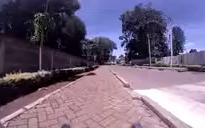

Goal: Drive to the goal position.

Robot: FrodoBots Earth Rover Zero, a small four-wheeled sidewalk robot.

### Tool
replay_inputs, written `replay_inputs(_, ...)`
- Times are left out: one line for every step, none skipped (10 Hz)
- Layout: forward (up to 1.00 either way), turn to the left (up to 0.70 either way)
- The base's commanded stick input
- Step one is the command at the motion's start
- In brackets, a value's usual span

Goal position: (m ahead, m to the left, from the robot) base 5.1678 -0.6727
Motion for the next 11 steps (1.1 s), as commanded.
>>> replay_inputs(0.7,0.0)
replay_inputs(0.7,0.0)
replay_inputs(0.7,0.0)
replay_inputs(0.7,0.0)
replay_inputs(0.7,0.0)
replay_inputs(0.7,0.0)
replay_inputs(0.7,0.0)
replay_inputs(0.7,0.0)
replay_inputs(0.7,0.0)
replay_inputs(0.7,0.0)
replay_inputs(0.7,0.0)
